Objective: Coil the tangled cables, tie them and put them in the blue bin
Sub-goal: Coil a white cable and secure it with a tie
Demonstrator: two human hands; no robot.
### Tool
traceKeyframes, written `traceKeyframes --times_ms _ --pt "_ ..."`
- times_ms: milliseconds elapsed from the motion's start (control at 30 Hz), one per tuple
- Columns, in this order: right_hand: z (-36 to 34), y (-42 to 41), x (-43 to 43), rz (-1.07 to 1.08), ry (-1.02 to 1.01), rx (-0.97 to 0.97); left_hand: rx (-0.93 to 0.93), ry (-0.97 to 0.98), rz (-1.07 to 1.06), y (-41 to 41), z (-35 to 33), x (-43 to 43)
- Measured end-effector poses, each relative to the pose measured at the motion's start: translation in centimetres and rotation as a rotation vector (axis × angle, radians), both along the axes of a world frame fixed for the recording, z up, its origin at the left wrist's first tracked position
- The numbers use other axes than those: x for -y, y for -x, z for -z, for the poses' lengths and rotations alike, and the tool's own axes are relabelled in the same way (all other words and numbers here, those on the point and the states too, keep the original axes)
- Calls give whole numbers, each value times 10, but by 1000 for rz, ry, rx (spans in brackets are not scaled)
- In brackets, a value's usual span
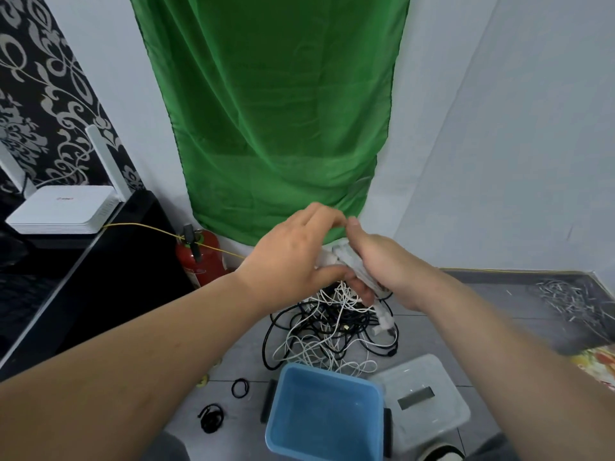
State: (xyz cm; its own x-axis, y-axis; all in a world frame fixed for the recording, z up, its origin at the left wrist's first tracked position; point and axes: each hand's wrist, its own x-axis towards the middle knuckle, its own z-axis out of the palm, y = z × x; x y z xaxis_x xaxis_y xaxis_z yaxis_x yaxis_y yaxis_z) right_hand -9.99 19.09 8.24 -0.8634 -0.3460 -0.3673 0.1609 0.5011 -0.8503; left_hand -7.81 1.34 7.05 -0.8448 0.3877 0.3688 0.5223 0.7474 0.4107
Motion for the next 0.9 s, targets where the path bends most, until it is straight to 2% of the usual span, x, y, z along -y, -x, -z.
traceKeyframes --times_ms 100,167,367,500,633,767,833,900 --pt "6 -4 3 -12 -23 94 224 5 145 -6 -1 -6" --pt "9 -4 2 -2 18 148 325 3 138 -8 -1 -10" --pt "-5 -3 -7 41 119 236 338 -96 93 -5 -9 -13" --pt "-4 0 -5 208 167 172 343 -162 42 -2 -9 -13" --pt "-2 8 -11 350 347 116 377 -208 30 -1 -7 -11" --pt "3 10 -19 153 432 53 466 -201 -35 -1 -2 0" --pt "8 9 -26 -14 340 31 494 -195 -89 -1 0 6" --pt "15 7 -28 -117 163 -22 505 -227 -130 -1 0 8"
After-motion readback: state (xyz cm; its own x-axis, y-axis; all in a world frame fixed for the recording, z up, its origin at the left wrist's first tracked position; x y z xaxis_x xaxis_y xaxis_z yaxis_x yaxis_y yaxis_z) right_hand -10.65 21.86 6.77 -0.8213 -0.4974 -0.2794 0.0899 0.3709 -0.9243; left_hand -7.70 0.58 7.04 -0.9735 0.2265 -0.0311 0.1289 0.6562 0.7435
